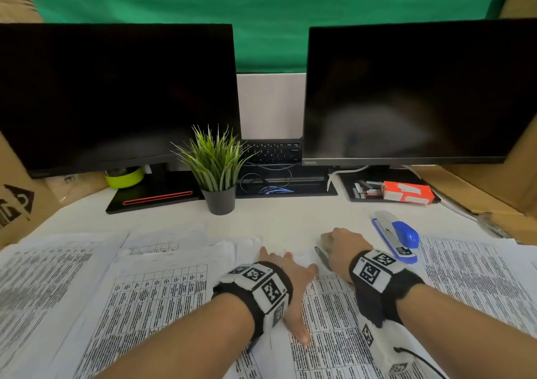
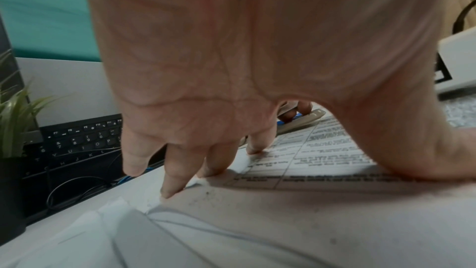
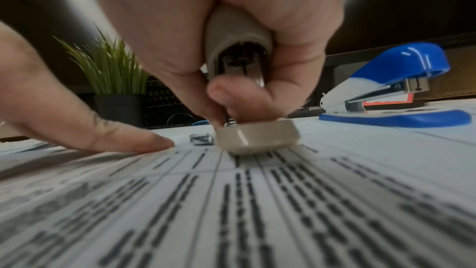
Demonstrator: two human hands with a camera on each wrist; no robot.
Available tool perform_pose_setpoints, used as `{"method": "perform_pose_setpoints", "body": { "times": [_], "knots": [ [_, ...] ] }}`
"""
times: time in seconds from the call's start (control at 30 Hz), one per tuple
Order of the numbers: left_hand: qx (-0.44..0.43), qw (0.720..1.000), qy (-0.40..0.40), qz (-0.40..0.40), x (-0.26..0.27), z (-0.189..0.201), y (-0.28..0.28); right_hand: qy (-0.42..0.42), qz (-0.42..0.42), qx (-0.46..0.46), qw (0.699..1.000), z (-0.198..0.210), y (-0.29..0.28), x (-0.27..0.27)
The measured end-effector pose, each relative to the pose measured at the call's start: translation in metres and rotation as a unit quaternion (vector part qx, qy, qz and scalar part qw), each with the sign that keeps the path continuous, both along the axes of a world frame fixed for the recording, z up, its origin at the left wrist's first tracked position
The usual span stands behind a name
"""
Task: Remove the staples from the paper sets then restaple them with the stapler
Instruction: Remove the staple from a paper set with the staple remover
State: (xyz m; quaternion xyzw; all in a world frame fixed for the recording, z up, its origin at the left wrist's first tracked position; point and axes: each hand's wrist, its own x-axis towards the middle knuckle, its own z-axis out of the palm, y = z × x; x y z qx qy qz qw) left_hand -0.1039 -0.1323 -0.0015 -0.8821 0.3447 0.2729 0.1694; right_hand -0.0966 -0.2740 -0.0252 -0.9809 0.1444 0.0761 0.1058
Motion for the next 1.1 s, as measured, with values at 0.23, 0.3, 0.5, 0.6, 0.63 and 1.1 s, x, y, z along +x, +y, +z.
{"method": "perform_pose_setpoints", "body": {
  "times": [0.23,0.3,0.5,0.6,0.63,1.1],
  "knots": [
    [-0.004,1.0,0.011,0.003,0.001,-0.002,-0.001,-0.014,-0.004,0.017,1.0,0.011,0.002,0.01],
    [-0.005,1.0,0.013,0.008,0.002,-0.003,-0.001,-0.021,-0.022,0.05,0.998,0.011,-0.001,0.01],
    [0.0,1.0,0.007,0.004,-0.003,0.0,-0.003,-0.094,-0.097,0.089,0.987,0.022,-0.037,-0.003],
    [0.003,1.0,0.011,0.005,-0.002,0.001,-0.003,-0.048,-0.033,0.039,0.997,0.032,-0.053,-0.019],
    [0.003,1.0,0.014,0.005,-0.001,0.001,-0.003,-0.016,0.003,0.026,1.0,0.032,-0.053,-0.026],
    [0.019,1.0,0.022,-0.002,0.001,0.005,-0.005,-0.015,0.066,0.017,0.998,0.003,-0.033,-0.033]
  ]
}}
